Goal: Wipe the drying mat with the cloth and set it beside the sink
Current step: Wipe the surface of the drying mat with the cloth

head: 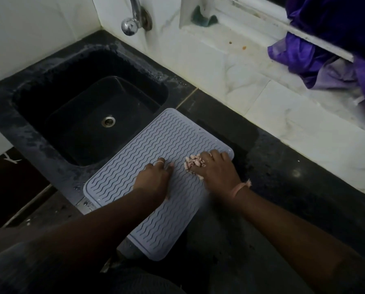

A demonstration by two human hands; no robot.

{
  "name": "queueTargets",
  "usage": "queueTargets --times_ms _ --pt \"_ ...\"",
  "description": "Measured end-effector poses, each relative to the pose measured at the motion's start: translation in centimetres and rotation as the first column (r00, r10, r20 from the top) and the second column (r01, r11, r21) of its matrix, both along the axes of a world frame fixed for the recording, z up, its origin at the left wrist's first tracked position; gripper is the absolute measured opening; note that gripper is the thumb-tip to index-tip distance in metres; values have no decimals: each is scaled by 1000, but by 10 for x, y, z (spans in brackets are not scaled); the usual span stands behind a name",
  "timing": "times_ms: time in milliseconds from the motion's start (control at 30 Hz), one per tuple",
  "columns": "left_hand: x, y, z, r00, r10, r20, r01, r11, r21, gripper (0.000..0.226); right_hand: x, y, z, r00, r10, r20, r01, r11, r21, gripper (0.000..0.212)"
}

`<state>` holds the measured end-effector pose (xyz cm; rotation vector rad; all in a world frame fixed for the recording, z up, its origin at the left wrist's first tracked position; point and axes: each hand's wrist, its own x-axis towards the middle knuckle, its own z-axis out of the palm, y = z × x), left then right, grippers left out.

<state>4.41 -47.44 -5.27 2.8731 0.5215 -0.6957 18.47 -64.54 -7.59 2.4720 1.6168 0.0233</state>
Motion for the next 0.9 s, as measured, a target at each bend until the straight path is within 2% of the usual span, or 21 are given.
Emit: queueTargets --times_ms 133,233,467,600,733,900 --pt "0 2 2 1000 0 -18 0 1000 -18 99 35 1 1 995 -7 104 11 999 -32 51" --pt "1 2 1 1000 -3 -17 3 1000 -18 99 51 3 2 985 -5 175 13 999 -41 45" --pt "2 2 -2 999 4 -33 -5 1000 -27 100 71 5 -2 965 -63 253 78 996 -48 43" --pt "0 3 -2 999 3 -33 -4 1000 -31 99 63 7 -4 956 -262 131 264 964 -3 48" --pt "0 2 -2 999 22 -23 -23 999 -40 99 45 13 -7 891 -454 -16 454 891 21 55" --pt "-3 2 -2 999 35 -33 -37 998 -44 99 44 23 -4 790 -603 -111 611 790 58 37"
